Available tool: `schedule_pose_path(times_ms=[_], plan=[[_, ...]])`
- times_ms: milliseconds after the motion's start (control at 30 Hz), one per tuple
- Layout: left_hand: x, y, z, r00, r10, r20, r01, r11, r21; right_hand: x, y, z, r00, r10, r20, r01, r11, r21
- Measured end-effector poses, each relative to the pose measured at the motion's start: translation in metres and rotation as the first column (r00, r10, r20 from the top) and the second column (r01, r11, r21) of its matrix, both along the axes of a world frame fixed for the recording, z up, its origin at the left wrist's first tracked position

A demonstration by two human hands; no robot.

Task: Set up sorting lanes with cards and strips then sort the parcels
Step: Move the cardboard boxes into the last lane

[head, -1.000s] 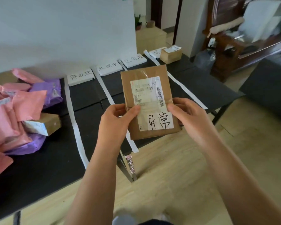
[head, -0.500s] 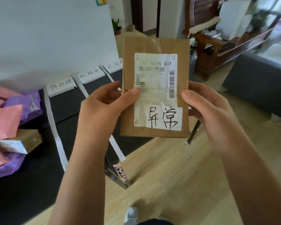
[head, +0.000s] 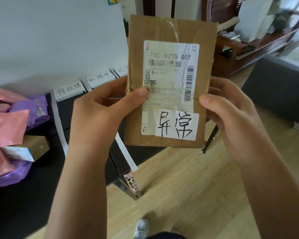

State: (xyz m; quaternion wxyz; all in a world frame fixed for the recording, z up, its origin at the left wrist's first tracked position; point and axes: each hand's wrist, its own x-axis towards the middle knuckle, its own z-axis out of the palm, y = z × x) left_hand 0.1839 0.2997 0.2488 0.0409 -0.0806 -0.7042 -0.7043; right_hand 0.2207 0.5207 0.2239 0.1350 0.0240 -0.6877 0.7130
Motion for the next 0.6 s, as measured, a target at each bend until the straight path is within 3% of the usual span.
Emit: schedule_pose_path(times_ms=[200,333,467,600], plan=[[-0.001,0.0,-0.004,1.0,-0.001,0.022,0.003,0.996,-0.085,-0.007,0.005,-0.002,0.997,0.02,0.078,-0.022,1.0,0.014],[-0.007,0.0,-0.007,0.997,-0.067,0.048,0.078,0.951,-0.298,-0.014,0.02,-0.005,0.989,0.076,0.13,-0.082,0.996,0.038],[-0.013,0.02,-0.018,0.995,-0.095,0.025,0.096,0.876,-0.472,-0.017,0.034,-0.018,0.985,-0.01,0.17,-0.014,0.99,0.137],[-0.022,0.046,-0.036,0.987,-0.133,0.093,0.162,0.837,-0.523,-0.02,0.055,-0.034,0.978,-0.069,0.196,0.051,0.994,0.092]])
